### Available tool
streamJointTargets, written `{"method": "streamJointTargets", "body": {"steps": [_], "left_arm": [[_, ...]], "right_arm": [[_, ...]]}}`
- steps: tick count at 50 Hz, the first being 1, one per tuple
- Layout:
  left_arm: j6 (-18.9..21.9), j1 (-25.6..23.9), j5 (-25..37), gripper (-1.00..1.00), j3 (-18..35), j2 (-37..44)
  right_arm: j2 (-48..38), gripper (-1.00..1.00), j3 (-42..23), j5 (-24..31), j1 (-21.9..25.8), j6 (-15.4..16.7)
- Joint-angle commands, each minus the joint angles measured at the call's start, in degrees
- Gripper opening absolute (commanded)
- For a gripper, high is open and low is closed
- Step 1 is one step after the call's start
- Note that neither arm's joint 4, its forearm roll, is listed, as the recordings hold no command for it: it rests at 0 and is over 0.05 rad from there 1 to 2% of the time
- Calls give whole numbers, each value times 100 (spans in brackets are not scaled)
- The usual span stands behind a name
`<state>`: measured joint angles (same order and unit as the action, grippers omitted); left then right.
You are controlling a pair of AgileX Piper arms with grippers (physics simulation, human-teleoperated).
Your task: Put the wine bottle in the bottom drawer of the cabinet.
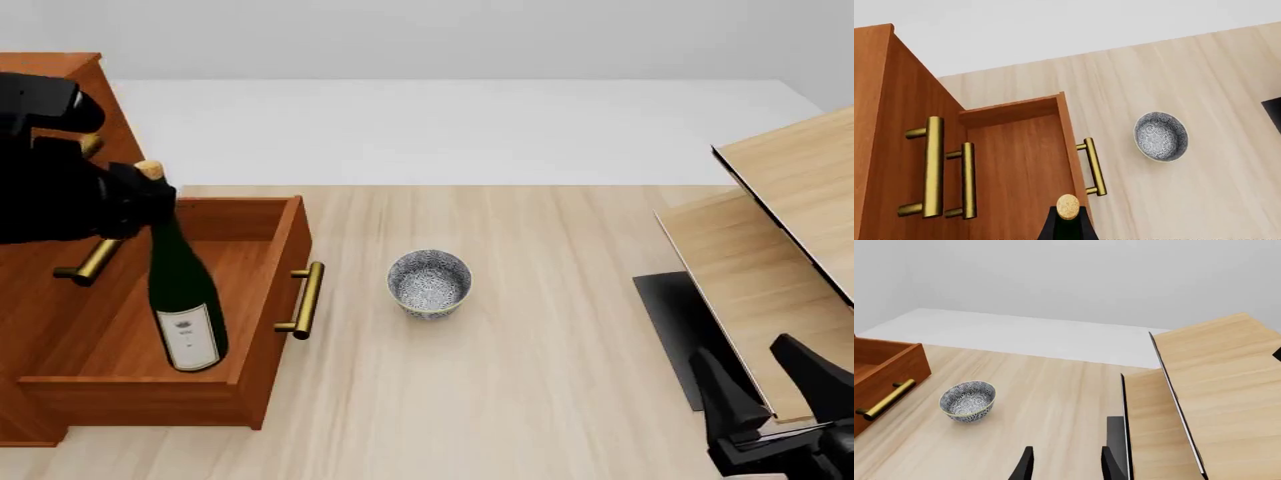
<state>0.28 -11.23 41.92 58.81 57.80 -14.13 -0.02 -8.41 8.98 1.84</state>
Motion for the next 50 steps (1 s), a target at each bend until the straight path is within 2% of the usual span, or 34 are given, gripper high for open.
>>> {"method": "streamJointTargets", "body": {"steps": [1, 23, 24, 26, 29, 43, 45, 46, 48, 50], "left_arm": [[-19, -69, -152, -100, -270, -120], [-135, -211, -310, -100, -583, -150], [-378, -296, -288, -100, -598, -149], [-190, -241, -307, -100, -613, -163], [-222, -233, -337, -100, -619, -152], [-457, -307, -719, -100, -927, -5], [-336, -243, -807, -100, -956, 34], [-543, -329, -832, -100, -965, 88], [-373, -313, -880, -100, -984, 127], [-436, -319, -931, -100, -972, 236]], "right_arm": [[18, 100, 0, 21, -5, -5], [31, 100, 0, 35, 7, 5], [46, 100, 0, 48, 15, 14], [39, 100, 0, 40, 6, 1], [21, 100, 0, 27, 11, 3], [55, 100, 0, 55, 15, 19], [55, 100, 0, 54, 12, 13], [63, 100, 0, 61, 9, 8], [41, 100, 0, 42, 2, 1], [62, 100, 0, 62, 8, 4]]}}
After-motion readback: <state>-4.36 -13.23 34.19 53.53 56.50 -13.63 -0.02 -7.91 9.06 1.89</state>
